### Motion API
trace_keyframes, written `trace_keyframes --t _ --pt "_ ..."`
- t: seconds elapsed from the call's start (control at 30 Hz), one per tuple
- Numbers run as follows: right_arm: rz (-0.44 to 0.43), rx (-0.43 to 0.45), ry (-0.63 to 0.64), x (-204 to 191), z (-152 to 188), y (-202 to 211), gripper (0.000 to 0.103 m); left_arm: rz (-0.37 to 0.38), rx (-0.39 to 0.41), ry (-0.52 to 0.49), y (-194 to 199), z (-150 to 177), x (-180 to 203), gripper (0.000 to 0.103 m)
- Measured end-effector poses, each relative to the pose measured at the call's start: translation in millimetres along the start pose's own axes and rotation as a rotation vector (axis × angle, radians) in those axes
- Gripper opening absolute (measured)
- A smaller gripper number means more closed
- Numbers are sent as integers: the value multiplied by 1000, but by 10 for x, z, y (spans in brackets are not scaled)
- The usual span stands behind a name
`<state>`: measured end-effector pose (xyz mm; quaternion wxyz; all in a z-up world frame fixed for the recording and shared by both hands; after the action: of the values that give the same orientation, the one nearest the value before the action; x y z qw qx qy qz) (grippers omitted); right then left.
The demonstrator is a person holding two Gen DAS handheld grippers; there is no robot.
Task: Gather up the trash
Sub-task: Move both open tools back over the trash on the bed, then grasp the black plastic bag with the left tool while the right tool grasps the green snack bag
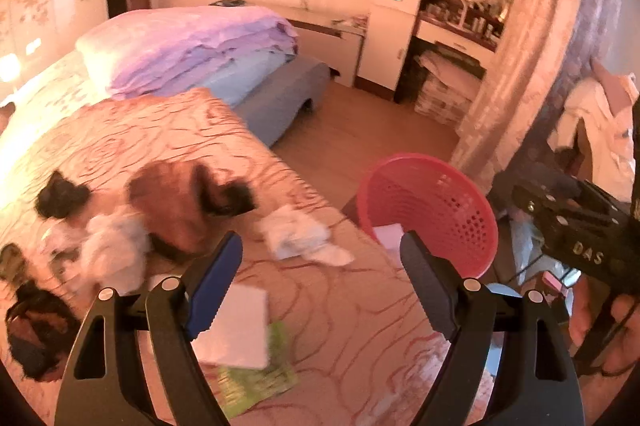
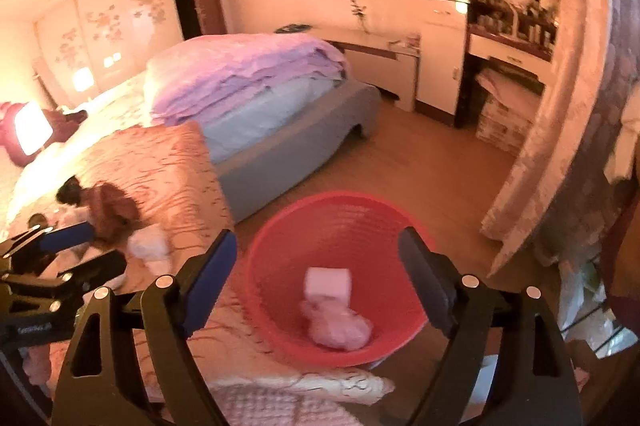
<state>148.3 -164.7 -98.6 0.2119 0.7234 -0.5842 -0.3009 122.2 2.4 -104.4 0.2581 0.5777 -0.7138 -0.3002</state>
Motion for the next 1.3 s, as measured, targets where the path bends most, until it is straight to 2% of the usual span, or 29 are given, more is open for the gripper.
trace_keyframes --t 0.2,0.5,0.67,0.8,0.97,1.0,1.07,1.13,1.3 --pt "-62 -14 50 -364 105 69 80 -87 32 73 309 120 -466 78" --pt "-99 -31 83 -660 212 91 80 -323 98 235 922 342 -1502 78" --pt "-112 -39 91 -767 258 93 80 -386 77 303 1023 568 -1904 78" --pt "-135 -59 104 -877 321 77 80 -378 54 343 999 767 -2097 78" --pt "-204 -111 141 -1146 487 45 80 -359 24 377 890 896 -2163 77" --pt "-218 -121 158 -1224 535 40 80 -351 23 380 867 916 -2180 75" --pt "-243 -136 189 -1362 619 33 80 -336 17 377 835 949 -2169 64" --pt "-274 -162 217 -1503 715 21 80 -318 7 382 780 982 -2163 50" --pt "-302 -202 263 -1732 872 -47 80 -307 17 398 755 1022 -2190 41"
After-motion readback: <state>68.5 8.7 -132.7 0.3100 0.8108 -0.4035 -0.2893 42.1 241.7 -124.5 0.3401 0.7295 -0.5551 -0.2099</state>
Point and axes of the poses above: each gripper's, at about its wrist camera, not at the fingertips, and y roughly against the way its jaws point, x to its right, z to its underside, the point moved 8 cm from there along -y, roughly the way its jaws point, and after that the axes turned 7 degrees about -y, right-handed, at the moved point
